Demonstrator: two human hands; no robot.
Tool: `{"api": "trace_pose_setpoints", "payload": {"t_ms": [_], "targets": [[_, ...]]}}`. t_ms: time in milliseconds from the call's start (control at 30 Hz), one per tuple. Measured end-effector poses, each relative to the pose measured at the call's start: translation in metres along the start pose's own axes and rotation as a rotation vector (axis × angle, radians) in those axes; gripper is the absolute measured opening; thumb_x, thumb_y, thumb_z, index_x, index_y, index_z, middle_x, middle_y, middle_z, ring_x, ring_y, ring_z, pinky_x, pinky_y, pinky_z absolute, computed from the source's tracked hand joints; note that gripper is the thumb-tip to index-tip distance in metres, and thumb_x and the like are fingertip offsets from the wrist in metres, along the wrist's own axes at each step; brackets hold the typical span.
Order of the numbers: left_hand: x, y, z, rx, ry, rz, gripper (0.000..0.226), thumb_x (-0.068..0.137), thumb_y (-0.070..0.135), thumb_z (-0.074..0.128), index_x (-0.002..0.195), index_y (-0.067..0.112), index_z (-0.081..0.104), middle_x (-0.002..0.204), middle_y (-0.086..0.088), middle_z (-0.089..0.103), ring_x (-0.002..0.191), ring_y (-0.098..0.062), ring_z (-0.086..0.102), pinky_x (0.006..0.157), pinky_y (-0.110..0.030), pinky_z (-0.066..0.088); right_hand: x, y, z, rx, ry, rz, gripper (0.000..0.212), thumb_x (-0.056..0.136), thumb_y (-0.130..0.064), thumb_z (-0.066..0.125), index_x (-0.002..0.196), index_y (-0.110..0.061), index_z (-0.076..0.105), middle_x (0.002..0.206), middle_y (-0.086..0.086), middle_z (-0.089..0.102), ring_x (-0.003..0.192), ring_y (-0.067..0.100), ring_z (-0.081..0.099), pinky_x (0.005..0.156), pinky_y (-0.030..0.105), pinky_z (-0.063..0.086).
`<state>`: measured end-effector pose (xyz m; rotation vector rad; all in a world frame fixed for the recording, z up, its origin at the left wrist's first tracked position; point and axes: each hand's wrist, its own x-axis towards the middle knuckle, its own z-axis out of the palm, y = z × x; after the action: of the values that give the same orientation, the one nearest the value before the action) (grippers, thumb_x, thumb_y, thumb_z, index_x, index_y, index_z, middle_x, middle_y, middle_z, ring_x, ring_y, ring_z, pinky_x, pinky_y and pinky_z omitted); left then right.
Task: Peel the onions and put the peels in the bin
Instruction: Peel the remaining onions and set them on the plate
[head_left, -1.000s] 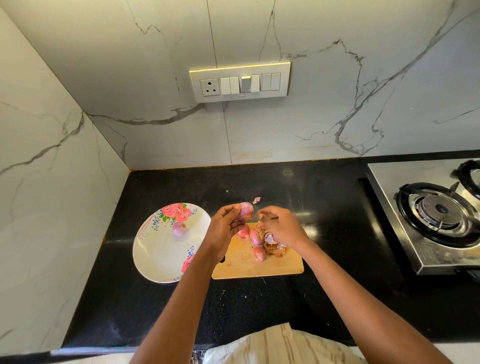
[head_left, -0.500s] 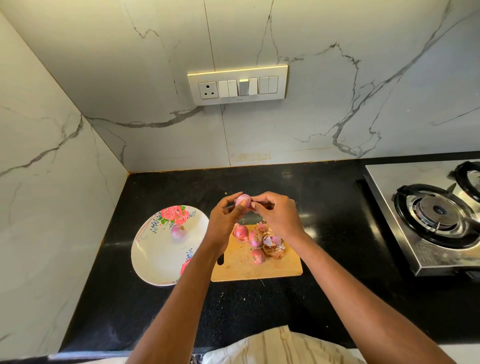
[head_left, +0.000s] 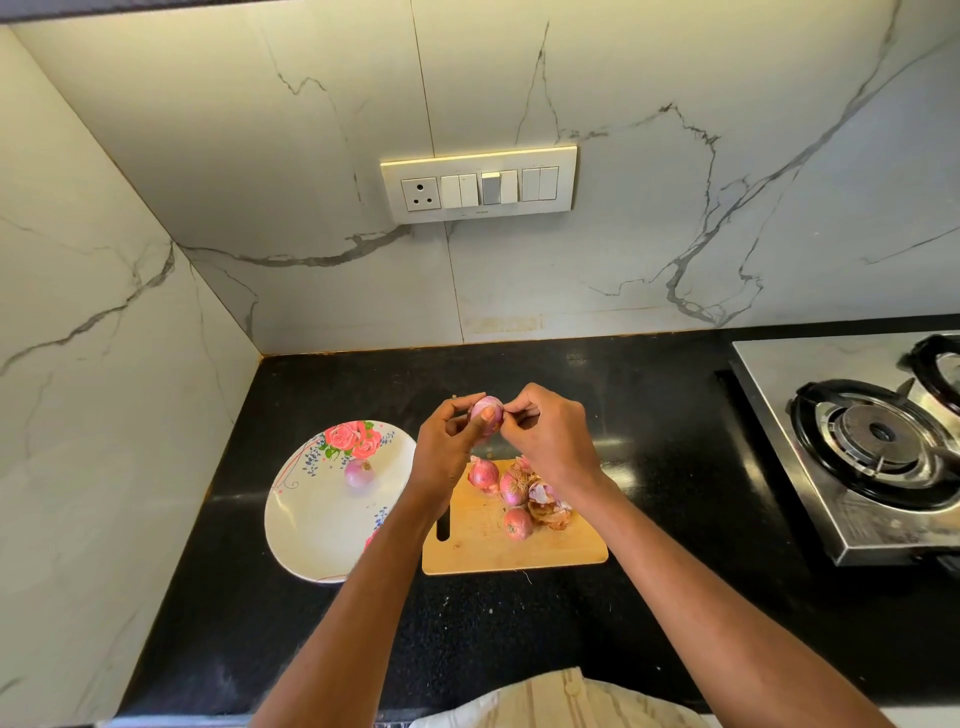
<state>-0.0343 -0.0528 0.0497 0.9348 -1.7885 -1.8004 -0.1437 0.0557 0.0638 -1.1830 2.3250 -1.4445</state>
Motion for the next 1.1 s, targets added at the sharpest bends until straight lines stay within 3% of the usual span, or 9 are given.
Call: {"api": "trace_pose_setpoints", "payload": {"t_ms": [333, 567, 800, 933, 1100], "targets": [[0.0, 0.007, -0.009, -0.027, -0.074, 0.021, 0.04, 0.094, 0.035, 0.066, 0.13, 0.017, 0.063, 0.122, 0.0, 0.07, 0.113, -0.015, 0.068, 0.097, -0.028, 0.056, 0.001, -0.006, 0.005, 0.087, 0.026, 0.053, 0.012, 0.087, -0.019, 0.079, 0.093, -0.014, 0.07, 0.083, -0.007, 0.069, 0.076, 0.004, 0.067, 0.067, 0.01, 0.053], [0.001, 0.016, -0.015, -0.095, -0.115, 0.017, 0.046, 0.092, 0.042, 0.059, 0.131, 0.019, 0.061, 0.123, -0.001, 0.07, 0.113, -0.017, 0.068, 0.097, -0.031, 0.056, 0.016, 0.003, -0.006, 0.252, -0.206, 0.069, 0.042, 0.09, -0.039, 0.073, 0.129, -0.025, 0.068, 0.117, -0.014, 0.071, 0.106, -0.004, 0.066, 0.088, 0.013, 0.054], [0.004, 0.02, -0.009, -0.117, -0.066, -0.004, 0.044, 0.088, 0.035, 0.066, 0.125, 0.012, 0.06, 0.121, -0.005, 0.07, 0.109, -0.019, 0.07, 0.096, -0.032, 0.058, 0.015, 0.006, -0.005, 0.293, -0.131, 0.091, 0.042, 0.089, -0.041, 0.069, 0.127, -0.023, 0.07, 0.115, -0.014, 0.072, 0.105, -0.009, 0.066, 0.086, 0.013, 0.054], [0.002, 0.017, -0.005, -0.122, -0.051, -0.014, 0.037, 0.093, 0.029, 0.067, 0.124, 0.011, 0.061, 0.118, -0.004, 0.072, 0.107, -0.018, 0.071, 0.095, -0.032, 0.058, 0.011, 0.011, -0.003, 0.197, -0.071, 0.019, 0.033, 0.096, -0.03, 0.066, 0.127, -0.018, 0.071, 0.113, -0.011, 0.072, 0.098, -0.014, 0.065, 0.082, 0.009, 0.053], [0.002, 0.014, 0.0, -0.075, -0.006, 0.005, 0.029, 0.096, 0.026, 0.065, 0.122, 0.013, 0.061, 0.117, -0.004, 0.072, 0.105, -0.017, 0.072, 0.093, -0.031, 0.059, 0.009, 0.014, 0.0, 0.043, -0.002, -0.094, 0.029, 0.1, -0.025, 0.063, 0.124, -0.013, 0.072, 0.108, 0.0, 0.076, 0.096, 0.007, 0.07, 0.079, 0.008, 0.053]]}}
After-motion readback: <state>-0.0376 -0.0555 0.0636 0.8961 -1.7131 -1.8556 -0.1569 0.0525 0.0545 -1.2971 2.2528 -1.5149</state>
